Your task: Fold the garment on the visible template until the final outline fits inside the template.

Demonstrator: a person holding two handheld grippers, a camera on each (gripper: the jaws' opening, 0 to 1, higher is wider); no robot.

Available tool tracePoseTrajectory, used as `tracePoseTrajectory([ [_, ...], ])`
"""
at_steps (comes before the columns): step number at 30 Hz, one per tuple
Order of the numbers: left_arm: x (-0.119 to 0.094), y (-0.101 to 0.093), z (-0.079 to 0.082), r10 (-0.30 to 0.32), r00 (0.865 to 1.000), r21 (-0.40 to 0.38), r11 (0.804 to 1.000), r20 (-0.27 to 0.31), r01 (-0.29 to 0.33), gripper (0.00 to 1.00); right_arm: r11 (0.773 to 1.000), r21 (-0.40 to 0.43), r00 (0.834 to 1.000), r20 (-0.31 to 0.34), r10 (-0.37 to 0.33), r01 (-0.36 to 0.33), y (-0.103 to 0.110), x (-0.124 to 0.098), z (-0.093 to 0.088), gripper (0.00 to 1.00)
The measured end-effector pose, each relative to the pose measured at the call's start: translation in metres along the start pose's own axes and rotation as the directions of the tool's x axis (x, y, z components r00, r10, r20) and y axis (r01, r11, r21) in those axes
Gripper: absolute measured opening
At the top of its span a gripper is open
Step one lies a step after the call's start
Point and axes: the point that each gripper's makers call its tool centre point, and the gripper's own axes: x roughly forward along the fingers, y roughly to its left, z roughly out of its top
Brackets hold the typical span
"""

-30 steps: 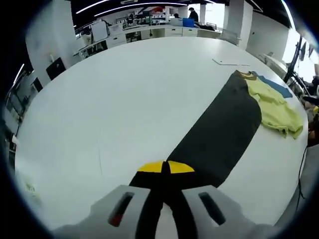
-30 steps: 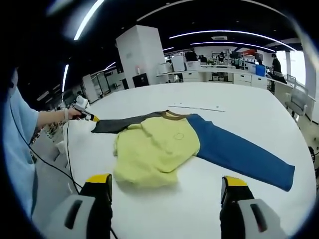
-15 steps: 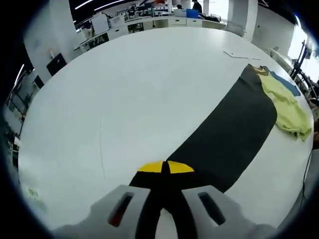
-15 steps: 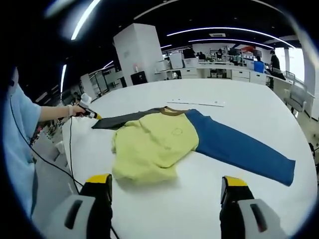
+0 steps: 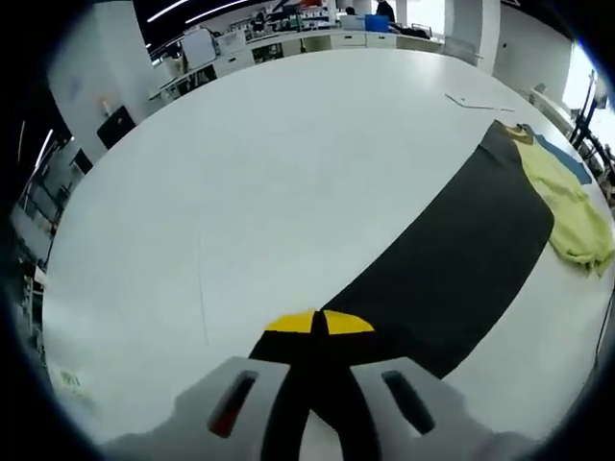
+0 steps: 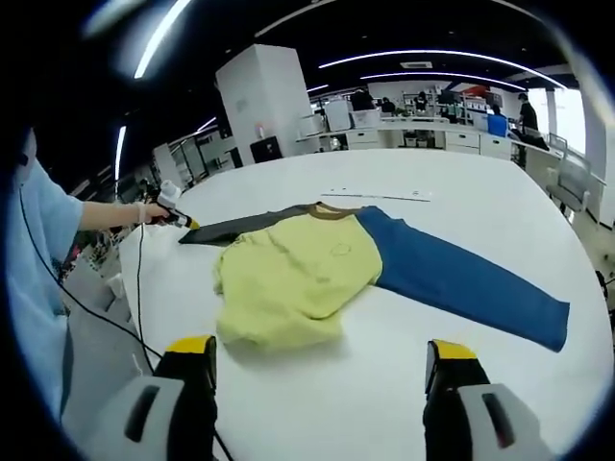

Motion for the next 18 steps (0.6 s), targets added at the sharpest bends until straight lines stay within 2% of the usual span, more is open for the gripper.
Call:
tracePoseTrajectory([
  [4,0.0017,0.0047,0.0009,0.024,1.000,0.010,1.000,0.000,-0.024,0.00,1.000,0.005,1.000,-0.001,0.001,-0.001,0.0018,-0.0011,-0.0037,0.90],
  [7,0.0035,0.0066,0.0015,0.027,1.000,0.000,1.000,0.002,-0.027,0.00,1.000,0.011,1.000,-0.004,0.000,0.000,0.0025,-0.0023,-0.0066,0.90],
  [15,0.0020,0.0048,0.0012,0.035,0.999,0.032,0.999,0.022,-0.036,0.00,1.000,0.022,1.000,-0.001,0.001,-0.001,0.0039,-0.0022,-0.0099,0.90],
  [18,-0.0001,-0.0030,0.0031,0.002,0.999,0.058,0.998,0.040,-0.004,0.07,1.000,0.024,1.000,-0.001,0.005,-0.005,0.0049,-0.0013,-0.0101,0.90],
])
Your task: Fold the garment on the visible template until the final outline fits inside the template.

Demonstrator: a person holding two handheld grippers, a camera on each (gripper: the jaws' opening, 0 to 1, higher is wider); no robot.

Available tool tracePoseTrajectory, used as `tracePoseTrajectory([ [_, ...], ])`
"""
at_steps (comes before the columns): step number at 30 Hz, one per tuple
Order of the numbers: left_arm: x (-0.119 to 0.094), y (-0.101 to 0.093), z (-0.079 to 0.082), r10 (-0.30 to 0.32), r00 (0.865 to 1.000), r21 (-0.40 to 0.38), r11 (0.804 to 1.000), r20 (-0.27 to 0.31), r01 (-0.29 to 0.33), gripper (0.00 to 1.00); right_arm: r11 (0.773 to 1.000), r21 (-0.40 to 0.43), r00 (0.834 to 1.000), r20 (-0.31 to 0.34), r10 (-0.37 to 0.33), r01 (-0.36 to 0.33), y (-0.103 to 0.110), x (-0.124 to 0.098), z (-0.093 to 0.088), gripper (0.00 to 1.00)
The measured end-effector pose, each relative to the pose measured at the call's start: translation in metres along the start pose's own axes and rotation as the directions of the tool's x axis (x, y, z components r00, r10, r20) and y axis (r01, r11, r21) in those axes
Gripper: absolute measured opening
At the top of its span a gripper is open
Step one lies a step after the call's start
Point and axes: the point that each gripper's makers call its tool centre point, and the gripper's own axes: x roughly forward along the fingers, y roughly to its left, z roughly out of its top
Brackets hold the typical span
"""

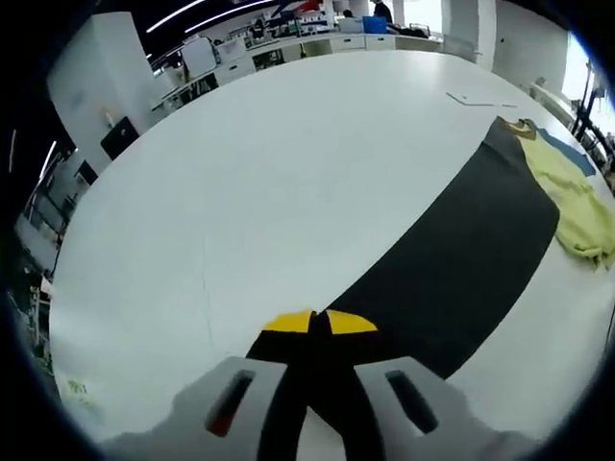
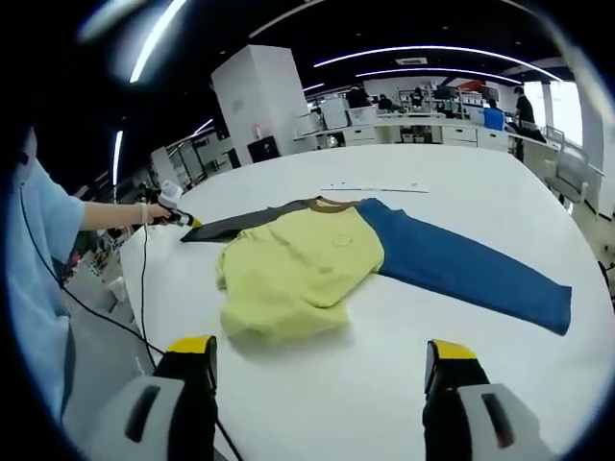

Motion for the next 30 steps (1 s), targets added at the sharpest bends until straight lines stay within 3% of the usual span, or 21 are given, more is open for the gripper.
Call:
tracePoseTrajectory([
  [2,-0.002,-0.002,0.004,-0.007,1.000,0.060,0.998,0.022,0.006,0.19,1.000,-0.001,1.000,-0.001,0.003,-0.003,0.001,0.001,0.000,0.90],
  [4,-0.006,-0.008,0.005,-0.029,0.999,0.069,0.997,0.030,0.026,0.29,1.000,-0.003,1.000,-0.001,0.004,-0.004,0.001,0.002,0.000,0.90],
  [7,-0.014,-0.017,0.013,-0.069,0.995,0.070,0.995,0.077,0.064,0.32,1.000,-0.005,1.000,0.003,0.010,-0.010,0.003,0.003,0.002,0.90],
  [10,-0.020,-0.025,0.018,-0.104,0.989,0.106,0.990,0.109,0.092,0.46,1.000,-0.009,1.000,0.002,0.016,-0.016,0.005,0.004,0.002,0.90],
  [15,-0.037,-0.053,0.027,-0.201,0.964,0.160,0.972,0.176,0.173,0.65,1.000,-0.011,1.000,0.008,0.022,-0.022,0.007,0.004,0.003,0.90],
  [18,-0.047,-0.075,0.028,-0.291,0.935,0.242,0.940,0.205,0.239,0.76,1.000,-0.018,1.000,0.007,0.025,-0.025,0.008,0.003,0.004,0.90],
  [22,-0.059,-0.092,0.025,-0.353,0.911,0.260,0.920,0.215,0.295,0.83,1.000,-0.017,1.000,0.013,0.027,-0.026,0.009,0.003,0.005,0.90],
  [28,-0.072,-0.101,0.023,-0.381,0.899,0.285,0.906,0.218,0.315,0.79,0.999,-0.026,0.999,0.017,0.035,-0.035,0.012,0.002,0.008,0.90],
  [30,-0.079,-0.109,0.025,-0.401,0.888,0.294,0.897,0.226,0.330,0.81,0.999,-0.030,0.999,0.020,0.039,-0.039,0.013,0.003,0.010,0.90],
])
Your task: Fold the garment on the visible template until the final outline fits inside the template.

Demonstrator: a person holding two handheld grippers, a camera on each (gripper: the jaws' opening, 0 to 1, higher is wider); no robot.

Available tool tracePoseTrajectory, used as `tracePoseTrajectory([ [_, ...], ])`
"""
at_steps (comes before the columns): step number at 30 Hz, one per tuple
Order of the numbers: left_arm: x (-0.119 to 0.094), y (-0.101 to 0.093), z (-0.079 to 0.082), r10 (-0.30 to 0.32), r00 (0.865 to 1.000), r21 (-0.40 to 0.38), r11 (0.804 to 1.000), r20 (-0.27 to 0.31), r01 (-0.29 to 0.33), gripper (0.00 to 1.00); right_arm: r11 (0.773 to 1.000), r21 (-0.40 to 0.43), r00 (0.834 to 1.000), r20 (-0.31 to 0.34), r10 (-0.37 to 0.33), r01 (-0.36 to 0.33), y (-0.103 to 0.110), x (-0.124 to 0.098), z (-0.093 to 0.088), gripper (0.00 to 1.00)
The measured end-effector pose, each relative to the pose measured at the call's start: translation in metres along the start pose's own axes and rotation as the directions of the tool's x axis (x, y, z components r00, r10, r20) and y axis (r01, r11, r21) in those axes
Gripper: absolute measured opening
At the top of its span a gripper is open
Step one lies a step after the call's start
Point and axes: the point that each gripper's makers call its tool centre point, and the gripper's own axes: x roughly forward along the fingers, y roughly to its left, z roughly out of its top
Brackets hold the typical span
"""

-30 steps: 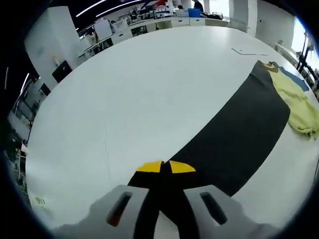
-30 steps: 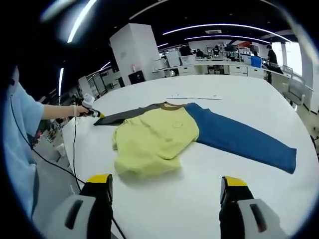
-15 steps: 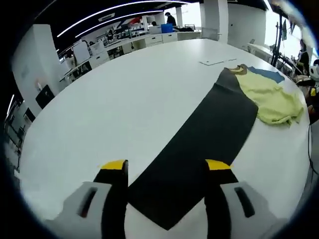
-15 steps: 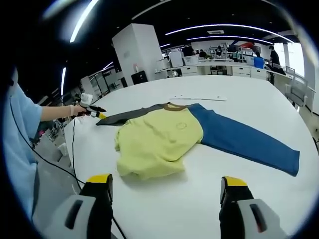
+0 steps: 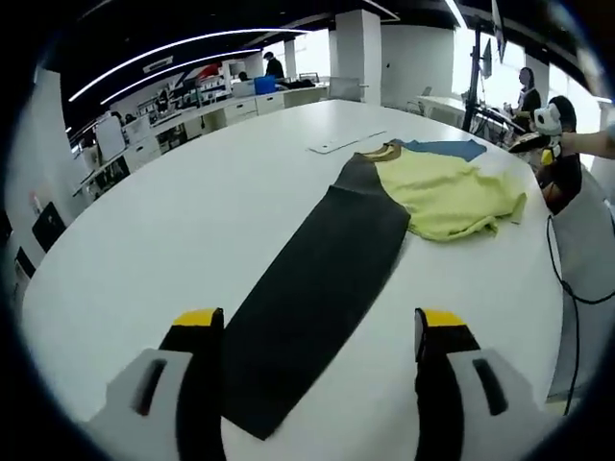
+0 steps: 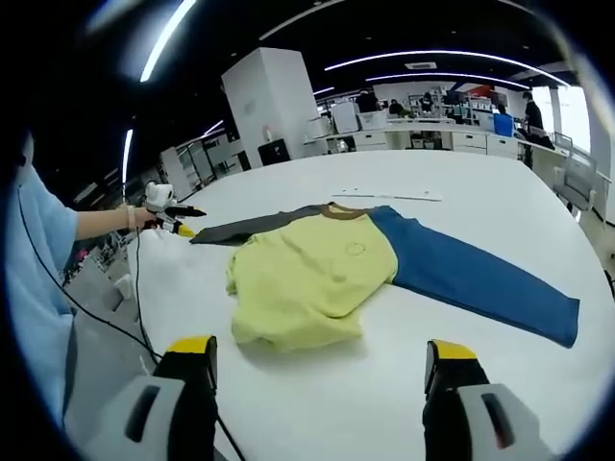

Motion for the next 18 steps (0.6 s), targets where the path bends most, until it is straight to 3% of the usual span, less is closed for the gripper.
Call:
tracePoseTrajectory([
  [2,-0.001,-0.014,0.005,-0.040,0.999,0.022,0.999,0.009,0.040,0.86,1.000,-0.005,1.000,0.004,0.003,-0.003,0.001,0.001,0.002,0.90],
  [10,-0.002,-0.069,0.035,-0.123,0.991,0.108,0.987,0.060,0.116,0.82,0.996,-0.083,0.999,-0.019,0.028,-0.029,0.013,0.006,0.003,0.89],
  [13,-0.003,-0.109,0.046,-0.212,0.975,0.148,0.969,0.071,0.200,0.80,0.996,-0.080,0.999,-0.013,0.036,-0.036,0.014,0.007,0.004,0.88],
  [18,-0.002,-0.155,0.051,-0.300,0.952,0.220,0.935,0.067,0.279,0.80,0.996,-0.074,0.999,-0.012,0.052,-0.052,0.019,0.009,0.003,0.88],
])
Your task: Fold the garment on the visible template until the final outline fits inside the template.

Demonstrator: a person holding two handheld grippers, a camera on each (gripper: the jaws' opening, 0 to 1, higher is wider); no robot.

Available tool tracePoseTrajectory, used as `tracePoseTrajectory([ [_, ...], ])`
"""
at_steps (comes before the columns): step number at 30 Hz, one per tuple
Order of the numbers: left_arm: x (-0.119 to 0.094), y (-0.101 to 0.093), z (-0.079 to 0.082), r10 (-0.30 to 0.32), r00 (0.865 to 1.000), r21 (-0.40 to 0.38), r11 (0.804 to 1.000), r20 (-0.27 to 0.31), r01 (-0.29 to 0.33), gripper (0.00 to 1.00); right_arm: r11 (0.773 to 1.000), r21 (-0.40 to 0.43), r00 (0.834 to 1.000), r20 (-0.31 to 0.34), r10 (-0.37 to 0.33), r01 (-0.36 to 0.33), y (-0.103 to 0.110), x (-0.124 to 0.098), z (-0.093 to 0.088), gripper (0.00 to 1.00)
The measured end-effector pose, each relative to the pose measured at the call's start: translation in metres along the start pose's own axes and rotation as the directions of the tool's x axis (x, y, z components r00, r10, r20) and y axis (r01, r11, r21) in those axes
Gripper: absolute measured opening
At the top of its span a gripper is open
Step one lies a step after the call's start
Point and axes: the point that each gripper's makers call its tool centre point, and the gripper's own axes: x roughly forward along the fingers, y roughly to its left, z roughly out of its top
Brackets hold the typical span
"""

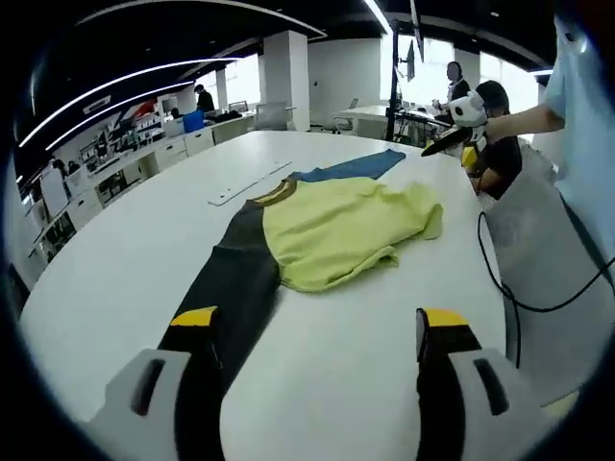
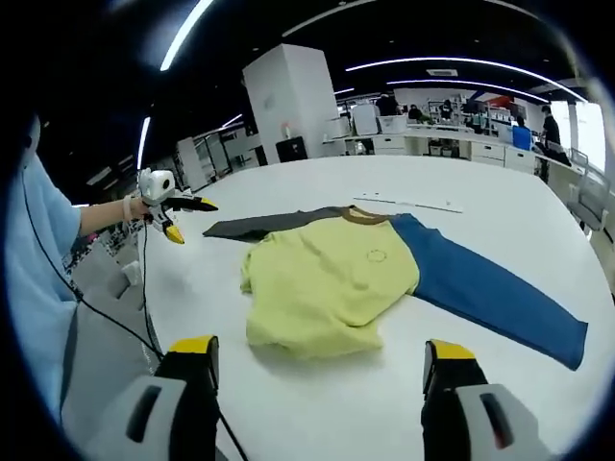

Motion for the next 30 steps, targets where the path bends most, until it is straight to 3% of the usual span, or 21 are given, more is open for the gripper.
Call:
tracePoseTrajectory([
  [9,0.010,-0.031,0.014,-0.049,0.999,0.028,0.998,0.020,0.049,0.78,1.000,-0.014,1.000,-0.006,0.002,-0.002,0.003,-0.002,-0.003,0.88],
  [14,0.025,-0.044,0.011,-0.087,0.996,0.033,0.996,0.008,0.087,0.77,1.000,-0.006,1.000,0.016,0.024,-0.024,0.010,0.004,0.000,0.87],
  [17,0.038,-0.056,0.014,-0.104,0.994,0.036,0.994,0.021,0.103,0.75,0.998,-0.052,1.000,0.005,0.030,-0.030,0.015,0.008,0.002,0.84],
  [20,0.047,-0.067,0.019,-0.108,0.993,0.026,0.994,0.050,0.106,0.71,0.985,-0.170,1.000,0.014,0.027,-0.024,0.020,0.010,0.009,0.73],
  [22,0.052,-0.074,0.021,-0.113,0.991,-0.002,0.994,0.068,0.113,0.70,0.981,-0.193,1.000,0.010,0.026,-0.023,0.023,0.012,0.011,0.73],
  [24,0.054,-0.080,0.024,-0.115,0.990,0.000,0.993,0.085,0.115,0.70,0.962,-0.274,1.000,-0.007,0.010,-0.011,0.022,0.013,0.011,0.70],
  [28,0.054,-0.085,0.025,-0.103,0.991,0.006,0.995,0.085,0.103,0.68,0.954,-0.296,0.999,-0.029,0.031,-0.038,0.029,0.016,0.007,0.69],
  [30,0.051,-0.085,0.026,-0.098,0.991,-0.006,0.995,0.091,0.099,0.68,0.930,-0.365,0.998,-0.063,0.018,-0.040,0.025,0.017,0.003,0.68],
])
